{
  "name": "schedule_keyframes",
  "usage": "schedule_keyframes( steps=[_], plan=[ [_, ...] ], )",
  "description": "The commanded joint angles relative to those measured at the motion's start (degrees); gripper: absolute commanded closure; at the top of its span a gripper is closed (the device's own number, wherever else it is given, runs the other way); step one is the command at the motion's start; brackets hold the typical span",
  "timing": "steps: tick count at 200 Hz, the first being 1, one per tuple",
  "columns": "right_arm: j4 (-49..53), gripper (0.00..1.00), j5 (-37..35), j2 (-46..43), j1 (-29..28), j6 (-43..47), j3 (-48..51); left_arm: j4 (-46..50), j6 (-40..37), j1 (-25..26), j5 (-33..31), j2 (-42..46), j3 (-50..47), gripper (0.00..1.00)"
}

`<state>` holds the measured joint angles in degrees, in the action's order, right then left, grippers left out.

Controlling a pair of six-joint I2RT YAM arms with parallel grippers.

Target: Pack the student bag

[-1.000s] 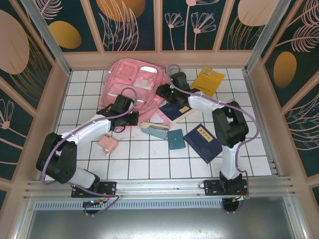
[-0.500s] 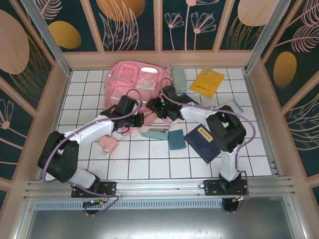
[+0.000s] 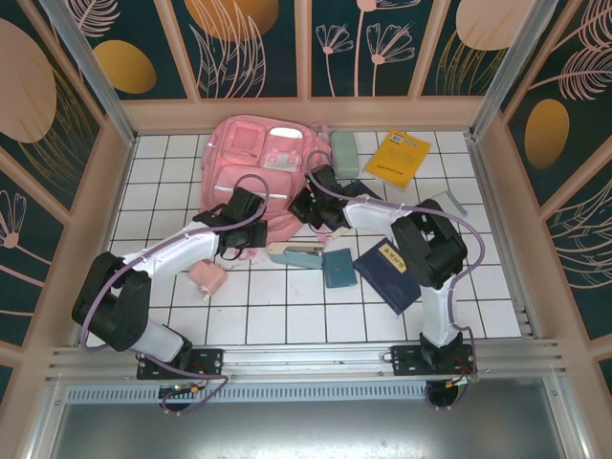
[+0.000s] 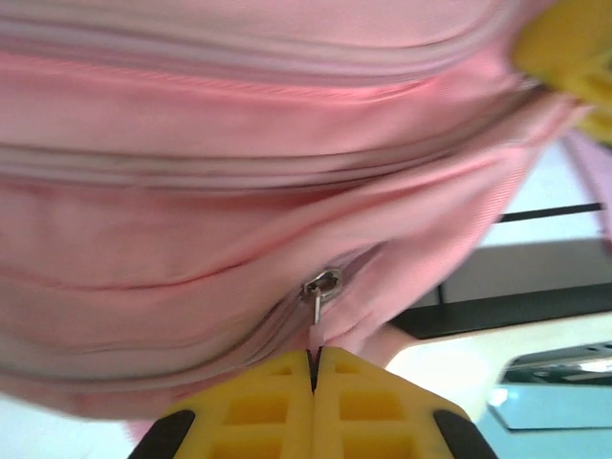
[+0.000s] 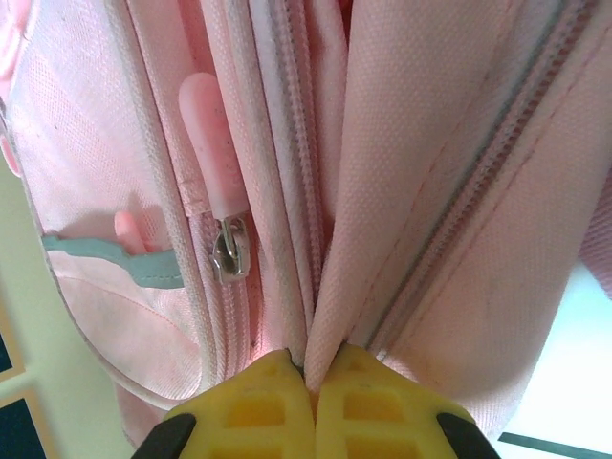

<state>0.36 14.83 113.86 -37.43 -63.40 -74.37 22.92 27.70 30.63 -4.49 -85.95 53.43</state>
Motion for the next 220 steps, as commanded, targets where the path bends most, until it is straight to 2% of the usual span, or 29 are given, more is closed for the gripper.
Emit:
schedule_keyframes(
  steps=[1, 28, 47, 58, 79, 88, 131, 168, 170, 180, 189, 206, 220],
  plan=[
    [1.43, 1.00, -5.95, -5.01, 3.93, 2.75, 1.49, 8.04, 1.50, -4.97, -9.11, 3.33, -2.07, 1.00],
    [1.43, 1.00, -6.50, -7.35, 5.78, 4.57, 3.17, 9.05, -0.61, -13.02, -12.06, 3.13, -1.79, 1.00],
    [2.05, 1.00, -7.00, -8.76, 5.78, 6.00, 3.81, 9.27, -2.59, -15.96, -15.16, 0.72, 1.26, 1.00],
    [2.15, 1.00, -7.01, -9.41, 8.05, 6.56, 4.31, 9.23, -3.45, -17.29, -16.34, -0.98, 1.96, 1.00],
    [2.62, 1.00, -6.38, -9.90, 9.57, 7.95, 4.55, 8.10, -5.75, -19.20, -15.09, -3.21, 5.45, 1.00],
    [2.88, 1.00, -5.94, -9.66, 10.27, 8.73, 4.24, 7.47, -7.10, -19.30, -12.88, -3.47, 6.18, 1.00],
    [5.10, 1.00, -5.38, -6.00, 12.17, 14.24, -0.90, 1.87, -9.43, -18.65, 6.47, 2.78, 4.10, 1.00],
    [7.93, 1.00, -4.58, -1.48, 14.53, 19.28, -7.81, 1.42, -8.83, -12.20, 11.36, 6.05, 3.63, 1.00],
    [8.19, 0.98, -4.60, -1.28, 14.63, 19.52, -8.25, 1.25, -8.57, -11.72, 11.40, 6.12, 3.54, 1.00],
    [10.00, 0.73, -5.17, -0.47, 15.23, 20.53, -10.27, 0.32, -7.21, -9.62, 11.95, 6.51, 3.37, 1.00],
    [11.39, 0.58, -5.63, -0.38, 15.68, 20.78, -11.42, -0.99, -5.72, -7.96, 13.26, 6.59, 3.26, 1.00],
    [12.36, 0.48, -6.27, -2.00, 15.76, 20.60, -11.00, -3.98, -2.95, -4.89, 14.69, 6.24, 3.06, 1.00],
    [12.52, 0.46, -6.47, -4.53, 15.33, 19.42, -9.09, -5.92, -1.97, -3.05, 15.45, 5.44, 3.04, 1.00]
  ],
)
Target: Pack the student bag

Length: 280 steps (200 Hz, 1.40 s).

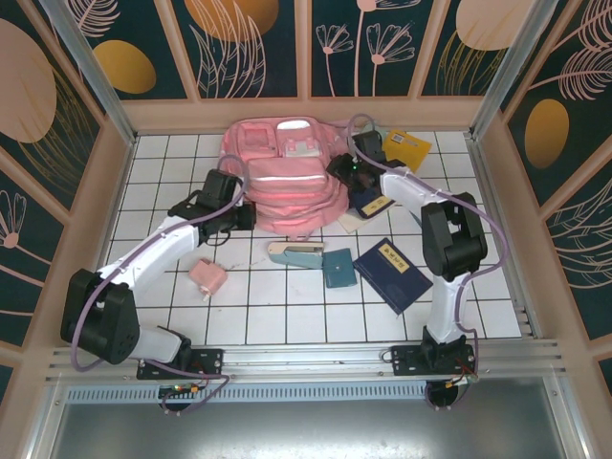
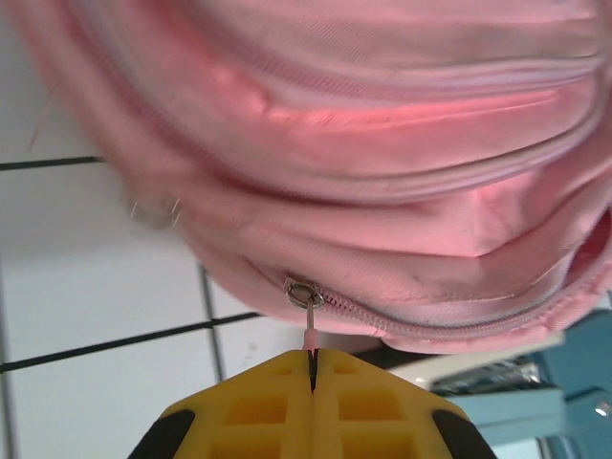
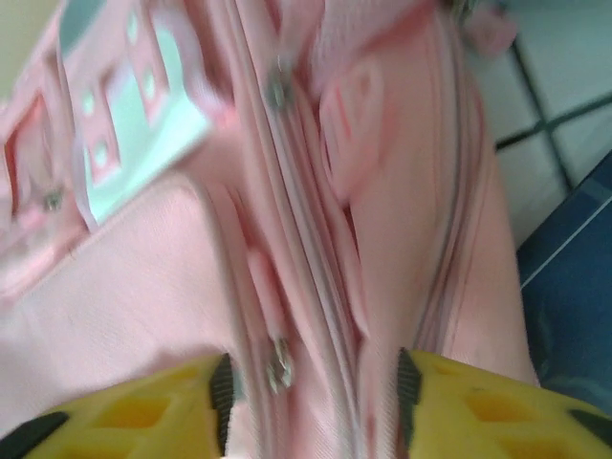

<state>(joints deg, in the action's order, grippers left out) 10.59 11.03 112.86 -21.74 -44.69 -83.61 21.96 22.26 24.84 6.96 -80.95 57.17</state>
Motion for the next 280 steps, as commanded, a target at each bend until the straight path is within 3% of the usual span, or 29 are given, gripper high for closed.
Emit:
schedule_keyframes(
  steps=[1, 21, 78, 121, 214, 235, 247, 262, 280],
  plan=[
    [2.31, 0.46, -2.67, -3.75, -0.43, 0.59, 0.27, -5.06, 3.53, 2.88, 4.01, 0.39, -0.68, 1.00],
    [2.90, 0.42, -3.48, -8.01, -2.43, -1.63, 4.26, -6.24, 3.57, 4.31, 4.59, -1.33, -0.48, 1.00],
    [5.52, 0.43, -5.44, -17.36, -12.88, -10.83, 12.51, -6.90, 1.65, 7.15, 6.91, -3.50, -1.09, 1.00],
    [-0.94, 0.47, -2.45, -22.84, -18.71, -23.45, 22.87, -7.79, 0.82, 7.32, 7.19, -1.95, -4.45, 1.00],
    [-10.80, 0.51, -3.91, -18.50, -21.48, -29.74, 23.42, -8.06, -0.86, 7.33, 9.66, 1.34, -5.72, 1.00],
    [-10.37, 0.60, -4.59, -17.11, -21.30, -29.57, 22.24, -8.08, -0.83, 7.33, 9.61, 1.56, -5.91, 1.00],
    [-10.21, 0.74, -4.61, -16.79, -20.98, -30.16, 22.67, -7.73, -0.96, 7.31, 8.68, 1.67, -5.73, 1.00],
    [-8.91, 1.00, -5.65, -17.11, -20.67, -30.50, 23.13, -6.75, -1.03, 7.28, 6.71, 1.61, -5.39, 1.00],
    [-6.91, 1.00, -7.71, -18.18, -20.38, -29.24, 22.85, -3.47, -1.15, 7.33, 0.12, 0.24, -4.25, 1.00]
  ],
)
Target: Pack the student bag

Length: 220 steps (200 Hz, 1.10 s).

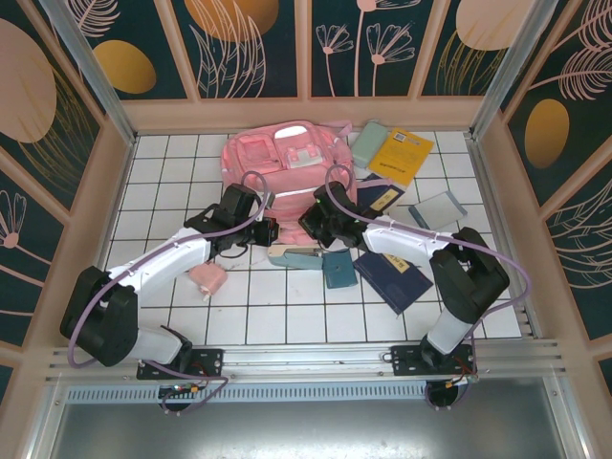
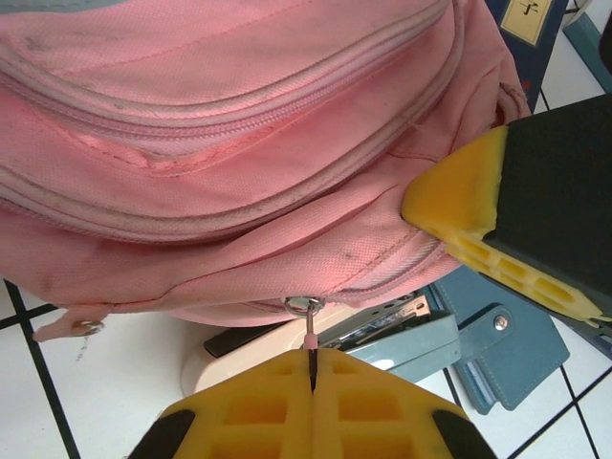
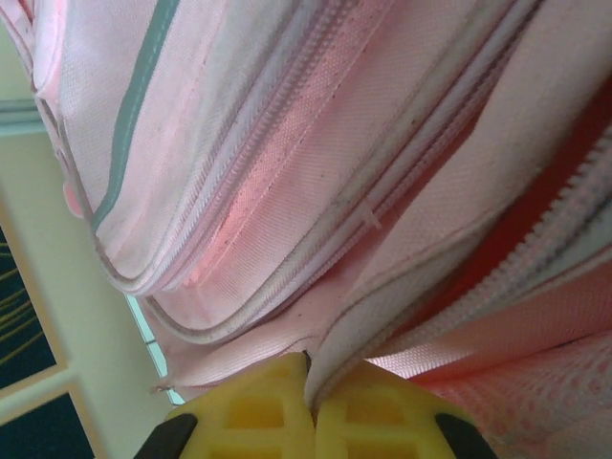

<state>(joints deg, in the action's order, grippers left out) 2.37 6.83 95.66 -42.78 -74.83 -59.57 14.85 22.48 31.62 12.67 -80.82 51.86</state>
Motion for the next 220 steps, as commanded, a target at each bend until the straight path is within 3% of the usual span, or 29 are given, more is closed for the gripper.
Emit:
schedule_keyframes(
  steps=[1, 28, 54, 85, 115, 159, 191, 207, 220],
  plan=[
    [1.36, 1.00, -3.59, -1.03, 0.63, 1.04, -1.18, 3.84, -1.42, 0.55, -6.09, 0.03, 1.19, 1.00],
    [3.35, 1.00, -6.00, -2.82, 1.08, 3.68, -1.62, 9.65, -1.23, -0.35, -19.46, -3.66, 3.46, 1.00],
    [4.02, 1.00, -5.97, -3.81, 1.96, 5.32, -1.36, 13.21, -0.10, -4.23, -27.41, -7.29, 6.94, 1.00],
    [3.93, 1.00, -4.54, -4.90, 3.18, 6.95, -0.33, 12.91, -0.11, -11.77, -31.38, -11.71, 9.41, 1.00],
    [3.28, 1.00, -2.25, -5.87, 4.50, 8.61, 0.74, 10.84, -0.12, -15.85, -33.92, -19.14, 15.29, 1.00],
    [3.58, 1.00, 0.76, -5.71, 5.82, 11.22, 0.43, 8.11, 1.71, -18.05, -31.79, -28.04, 24.21, 1.00],
    [3.69, 1.00, 1.20, -5.15, 6.71, 12.15, -0.36, 3.32, 0.38, -18.07, -16.51, -23.62, 20.15, 1.00],
    [3.31, 1.00, 1.91, -4.70, 7.06, 12.43, -0.79, -0.21, 0.76, -17.95, -9.56, -18.88, 14.55, 0.83],
    [3.18, 1.00, 2.39, -4.13, 7.28, 12.78, -1.31, -3.11, 1.26, -17.90, -4.43, -14.64, 9.70, 0.75]
  ],
)
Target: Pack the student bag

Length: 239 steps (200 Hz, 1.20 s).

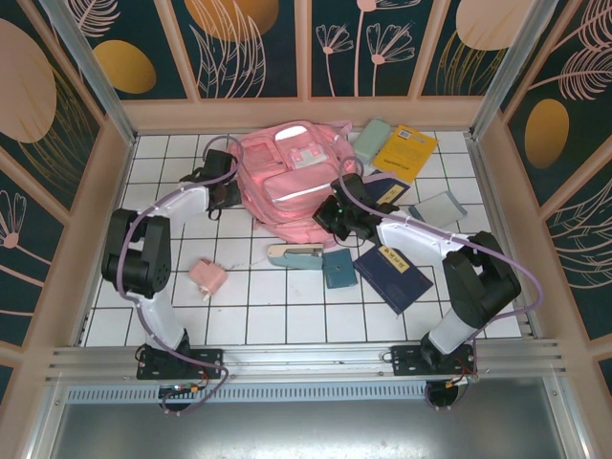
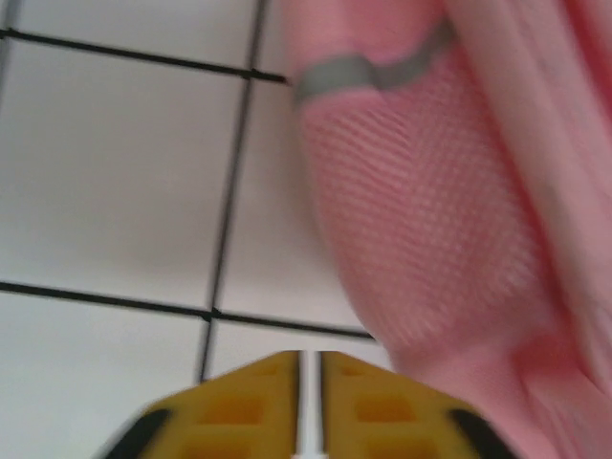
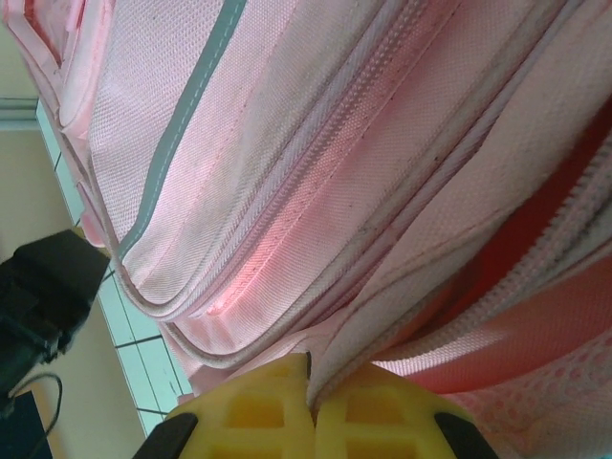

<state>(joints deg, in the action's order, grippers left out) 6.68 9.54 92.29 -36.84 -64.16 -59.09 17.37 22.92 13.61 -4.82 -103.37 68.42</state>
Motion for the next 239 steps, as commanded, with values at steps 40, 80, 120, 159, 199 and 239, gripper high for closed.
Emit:
schedule_keyframes(
  steps=[40, 80, 120, 159, 199, 239],
  plan=[
    [-1.92, 1.00, 0.91, 0.61, 2.31, 2.44, -2.26, -12.49, 2.02, 3.03, 14.94, 15.11, -18.74, 0.63],
    [-2.31, 1.00, 1.02, 3.72, 2.57, 3.92, -3.72, -14.56, -0.25, 9.13, 8.29, 14.18, -21.86, 0.65],
    [-0.86, 1.00, -0.55, 6.77, 2.96, 6.50, -6.10, -16.32, -2.04, 10.21, 6.12, 12.38, -22.05, 0.70],
    [-2.00, 1.00, 0.57, 7.48, 3.18, 6.23, -5.52, -15.34, -6.26, 10.80, 5.01, 8.70, -19.80, 0.72],
    [-2.55, 1.00, 1.35, 7.44, 3.15, 5.85, -4.89, -16.34, -7.72, 11.31, 5.88, 8.01, -19.81, 0.66],
    [-2.91, 1.00, 2.02, 7.45, 3.11, 5.68, -4.63, -15.27, -10.28, 11.41, 3.45, 5.56, -17.97, 0.63]
  ],
)
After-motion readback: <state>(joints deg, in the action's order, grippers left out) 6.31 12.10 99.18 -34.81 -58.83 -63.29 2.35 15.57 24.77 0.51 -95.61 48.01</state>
